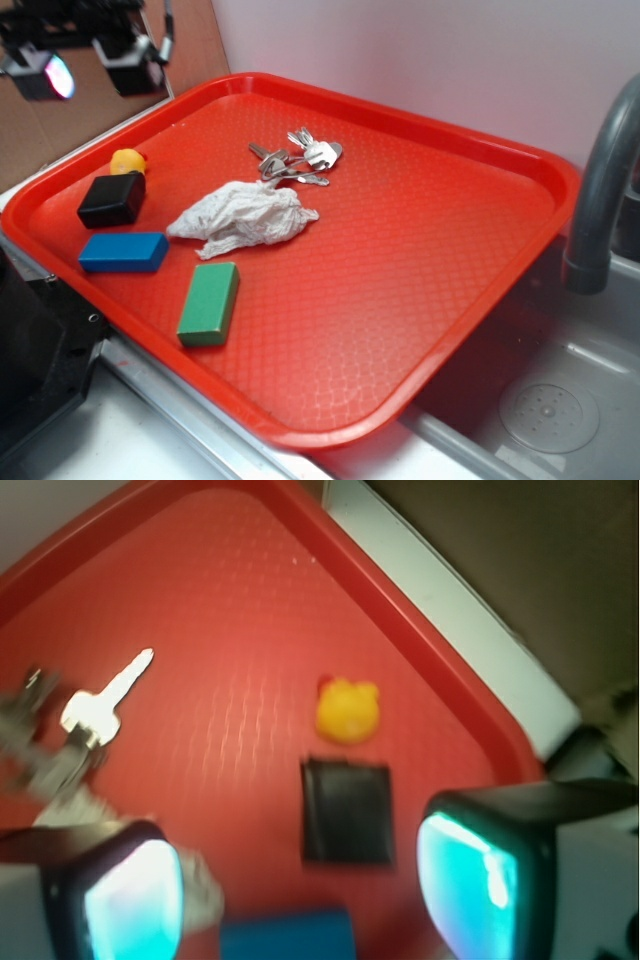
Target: Grab the yellow duck.
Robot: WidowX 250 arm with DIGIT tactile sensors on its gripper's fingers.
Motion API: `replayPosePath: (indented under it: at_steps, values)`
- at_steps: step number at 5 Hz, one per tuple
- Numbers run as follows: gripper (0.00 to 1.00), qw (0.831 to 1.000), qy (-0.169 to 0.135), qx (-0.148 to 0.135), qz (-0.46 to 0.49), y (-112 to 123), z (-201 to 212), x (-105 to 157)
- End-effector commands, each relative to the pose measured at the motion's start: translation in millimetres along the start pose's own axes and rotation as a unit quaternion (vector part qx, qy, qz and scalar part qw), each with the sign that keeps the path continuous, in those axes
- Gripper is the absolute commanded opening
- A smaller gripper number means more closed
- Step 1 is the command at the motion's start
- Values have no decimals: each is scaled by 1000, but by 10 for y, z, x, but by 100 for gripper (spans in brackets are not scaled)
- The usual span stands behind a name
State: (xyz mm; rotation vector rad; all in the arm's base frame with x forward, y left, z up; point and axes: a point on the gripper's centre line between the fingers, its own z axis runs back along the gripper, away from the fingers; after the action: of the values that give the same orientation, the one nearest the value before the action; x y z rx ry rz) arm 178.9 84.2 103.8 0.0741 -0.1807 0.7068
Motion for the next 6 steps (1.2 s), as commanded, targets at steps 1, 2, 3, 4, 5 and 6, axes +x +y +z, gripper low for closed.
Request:
replayPosePath:
  at_steps: [1, 2, 3, 4, 5, 6]
  values:
    - [100, 999, -14, 22, 30, 139, -356, 283]
    - [100, 999, 3, 26, 31, 63, -638, 328]
    - [100, 999, 23, 32, 21, 2, -827, 321]
    - [100, 999, 28, 37, 18, 71, -912, 192]
    - [0, 999, 30, 36, 18, 79, -933, 179]
    - [0, 999, 32, 36, 14, 77, -951, 214]
